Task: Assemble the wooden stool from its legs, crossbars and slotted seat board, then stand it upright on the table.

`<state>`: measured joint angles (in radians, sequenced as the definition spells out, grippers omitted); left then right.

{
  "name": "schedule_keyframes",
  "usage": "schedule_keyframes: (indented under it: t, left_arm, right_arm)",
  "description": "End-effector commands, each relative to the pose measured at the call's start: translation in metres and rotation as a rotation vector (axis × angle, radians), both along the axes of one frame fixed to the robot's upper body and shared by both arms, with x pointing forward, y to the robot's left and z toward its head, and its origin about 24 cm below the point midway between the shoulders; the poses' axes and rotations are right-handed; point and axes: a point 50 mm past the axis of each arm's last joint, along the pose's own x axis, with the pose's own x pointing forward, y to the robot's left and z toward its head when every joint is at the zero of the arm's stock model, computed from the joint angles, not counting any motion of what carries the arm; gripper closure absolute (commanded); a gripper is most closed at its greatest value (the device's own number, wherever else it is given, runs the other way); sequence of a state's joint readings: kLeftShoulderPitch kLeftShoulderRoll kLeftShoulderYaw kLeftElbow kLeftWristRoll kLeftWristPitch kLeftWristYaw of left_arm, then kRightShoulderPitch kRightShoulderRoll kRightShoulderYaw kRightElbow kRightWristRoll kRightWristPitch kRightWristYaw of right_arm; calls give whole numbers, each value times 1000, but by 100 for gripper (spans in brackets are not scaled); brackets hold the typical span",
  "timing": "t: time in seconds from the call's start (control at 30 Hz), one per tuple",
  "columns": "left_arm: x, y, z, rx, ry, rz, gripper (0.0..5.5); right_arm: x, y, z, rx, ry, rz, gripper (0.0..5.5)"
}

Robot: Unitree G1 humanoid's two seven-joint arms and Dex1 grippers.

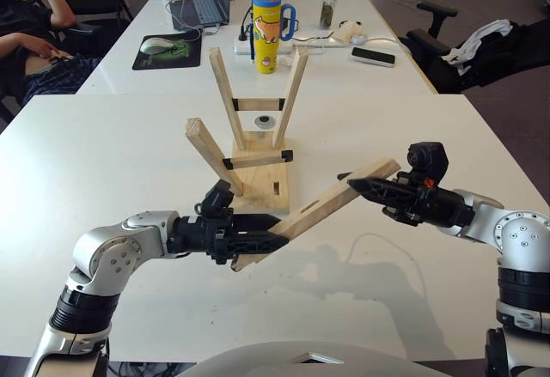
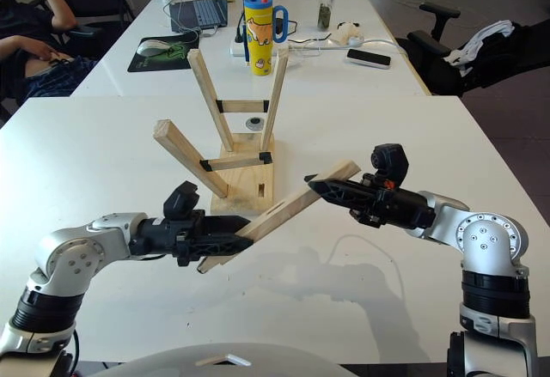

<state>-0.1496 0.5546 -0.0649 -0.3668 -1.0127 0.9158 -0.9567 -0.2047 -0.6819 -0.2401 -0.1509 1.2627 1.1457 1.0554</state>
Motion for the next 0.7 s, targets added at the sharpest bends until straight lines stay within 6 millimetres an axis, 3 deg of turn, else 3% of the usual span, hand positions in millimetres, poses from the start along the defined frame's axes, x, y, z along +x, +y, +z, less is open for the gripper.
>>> schedule_keyframes:
  t: [0.03, 0.17, 0.3, 0.5, 0.7]
  left_arm:
    - [7, 1, -10, 130, -114, 136, 253]
    - [16, -1, -34, 348, -303, 250, 253]
    - [25, -6, -54, 507, -445, 314, 253]
    - [36, -13, -69, 662, -629, 349, 253]
    - [44, -14, -75, 750, -739, 361, 253]
  right_arm:
    - [3, -24, -4, -116, -22, -42, 342]
    - [26, -48, 16, -159, -139, -138, 342]
    - [39, -55, 30, -130, -222, -148, 343]
    - [65, -48, 33, -183, -339, -156, 343]
    - [93, -27, 32, -238, -431, -126, 343]
